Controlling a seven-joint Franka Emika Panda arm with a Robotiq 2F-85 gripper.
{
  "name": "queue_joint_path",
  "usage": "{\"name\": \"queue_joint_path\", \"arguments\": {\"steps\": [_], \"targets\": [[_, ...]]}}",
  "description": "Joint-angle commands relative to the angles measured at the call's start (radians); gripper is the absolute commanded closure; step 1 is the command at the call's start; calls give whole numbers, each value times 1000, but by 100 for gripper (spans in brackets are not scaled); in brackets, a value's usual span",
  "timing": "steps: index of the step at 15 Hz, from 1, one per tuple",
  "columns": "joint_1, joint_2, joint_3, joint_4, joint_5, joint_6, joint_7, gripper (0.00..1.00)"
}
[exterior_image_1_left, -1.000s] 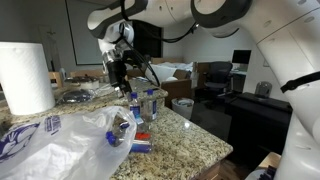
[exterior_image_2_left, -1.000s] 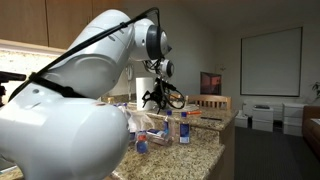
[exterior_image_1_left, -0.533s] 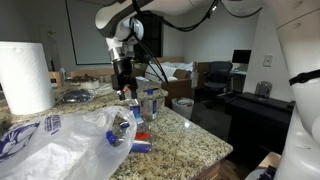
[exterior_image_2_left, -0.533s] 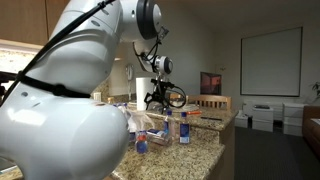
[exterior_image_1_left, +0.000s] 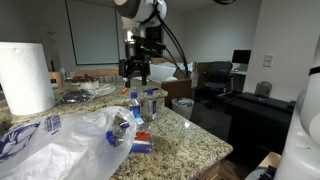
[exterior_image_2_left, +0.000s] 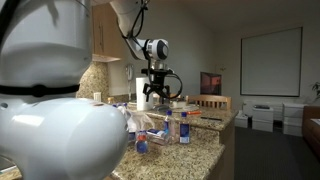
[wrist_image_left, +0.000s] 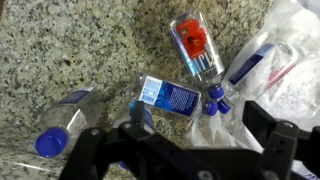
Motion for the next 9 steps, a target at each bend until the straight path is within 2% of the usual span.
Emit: {"name": "queue_joint_path", "arguments": {"steps": [1, 5, 9], "targets": [[-12, -37, 16, -128, -46, 193, 171, 0], [-17, 15, 9, -154, -130, 358, 386, 0], [-8, 51, -11, -135, -271, 421, 641, 0]]}}
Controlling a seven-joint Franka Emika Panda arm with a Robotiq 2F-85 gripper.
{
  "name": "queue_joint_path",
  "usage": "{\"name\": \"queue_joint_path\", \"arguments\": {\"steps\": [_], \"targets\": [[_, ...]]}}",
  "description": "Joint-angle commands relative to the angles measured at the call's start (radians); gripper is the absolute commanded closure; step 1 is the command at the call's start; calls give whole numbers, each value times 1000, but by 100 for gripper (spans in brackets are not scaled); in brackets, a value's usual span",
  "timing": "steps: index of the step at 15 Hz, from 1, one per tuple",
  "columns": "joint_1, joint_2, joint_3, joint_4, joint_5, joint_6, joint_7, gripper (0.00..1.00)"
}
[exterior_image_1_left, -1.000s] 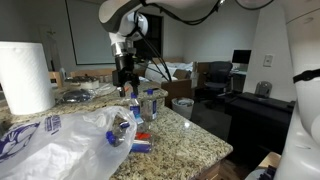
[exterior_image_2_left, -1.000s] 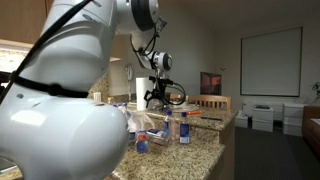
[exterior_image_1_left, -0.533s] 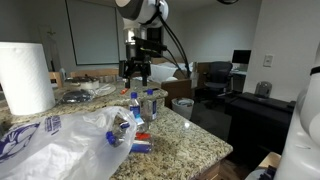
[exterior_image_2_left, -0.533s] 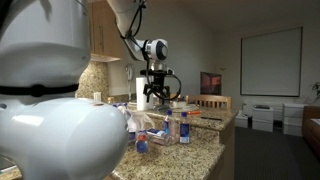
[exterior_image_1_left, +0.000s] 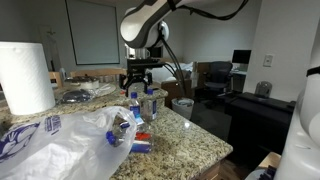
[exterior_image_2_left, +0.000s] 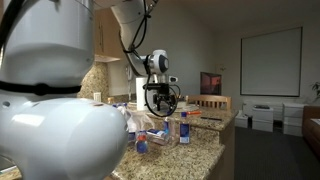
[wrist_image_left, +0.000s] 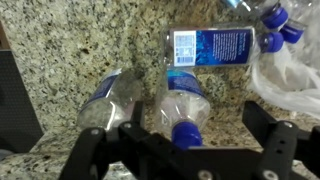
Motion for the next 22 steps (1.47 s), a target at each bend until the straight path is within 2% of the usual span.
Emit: {"name": "queue_joint_path", "arguments": {"steps": [1, 2, 4, 7, 13, 14, 18, 22], "targets": [[0, 15, -8, 12, -139, 31, 238, 0], [2, 23, -11, 21, -182, 16, 306, 25], [4, 34, -12, 33, -231, -6, 388, 32], [7, 50, -9, 53, -260, -32, 450, 54], [12, 75, -7, 95, -240, -64, 437, 91], [12, 78, -7, 101, -236, -70, 432, 87], [7, 64, -5, 100, -206, -69, 398, 88], [0, -46, 4, 31, -176, -56, 342, 87]]}}
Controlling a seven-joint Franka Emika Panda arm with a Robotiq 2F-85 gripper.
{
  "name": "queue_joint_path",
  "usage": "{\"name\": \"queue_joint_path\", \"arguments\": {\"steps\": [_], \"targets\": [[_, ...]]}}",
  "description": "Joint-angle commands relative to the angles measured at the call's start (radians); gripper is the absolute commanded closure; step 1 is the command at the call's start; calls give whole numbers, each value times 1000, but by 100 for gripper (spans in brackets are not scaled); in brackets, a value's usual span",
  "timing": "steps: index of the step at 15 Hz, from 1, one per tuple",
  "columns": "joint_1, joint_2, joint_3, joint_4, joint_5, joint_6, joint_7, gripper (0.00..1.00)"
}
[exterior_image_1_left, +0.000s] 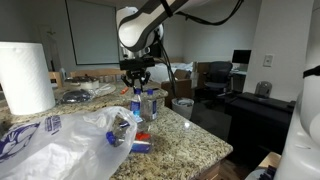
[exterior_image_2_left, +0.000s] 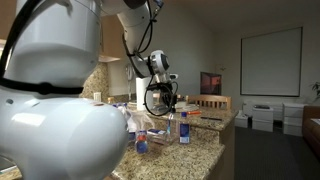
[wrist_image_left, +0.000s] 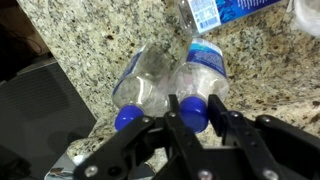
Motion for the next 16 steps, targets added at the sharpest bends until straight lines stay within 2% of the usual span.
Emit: {"name": "queue_joint_path", "arguments": {"steps": [1, 5, 9, 11, 16], "targets": [[-15, -151, 7, -97, 64, -4, -84, 87], [-37, -343, -1, -229, 218, -9, -255, 87], [-38, -514, -40, -343, 424, -45, -503, 87], [-21, -541, -65, -359, 528, -53, -640, 87], [22, -413, -98, -297, 772, -71, -905, 87]]}}
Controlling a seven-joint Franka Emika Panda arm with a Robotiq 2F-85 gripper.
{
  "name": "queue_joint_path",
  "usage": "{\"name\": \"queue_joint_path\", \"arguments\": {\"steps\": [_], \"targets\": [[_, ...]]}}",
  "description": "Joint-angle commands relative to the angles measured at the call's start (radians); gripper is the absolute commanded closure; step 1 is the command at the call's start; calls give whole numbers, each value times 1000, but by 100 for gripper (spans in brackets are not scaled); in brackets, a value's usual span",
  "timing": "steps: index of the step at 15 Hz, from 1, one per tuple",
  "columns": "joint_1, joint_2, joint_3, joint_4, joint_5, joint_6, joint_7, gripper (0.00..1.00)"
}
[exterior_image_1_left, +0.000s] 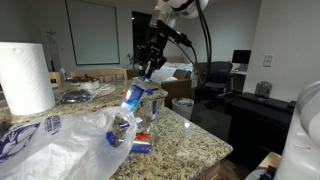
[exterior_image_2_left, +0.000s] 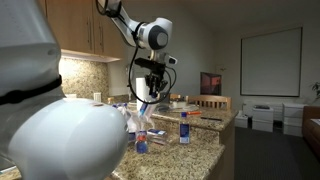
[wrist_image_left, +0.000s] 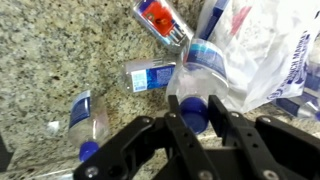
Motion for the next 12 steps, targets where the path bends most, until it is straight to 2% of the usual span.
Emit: {"name": "queue_joint_path", "arguments": {"steps": [1, 7, 12], "targets": [[36, 122, -25, 65, 156, -39, -186, 87], [31, 401, 23, 296, 305, -219, -375, 87], [12, 688, 107, 532, 341, -382, -420, 87]]}}
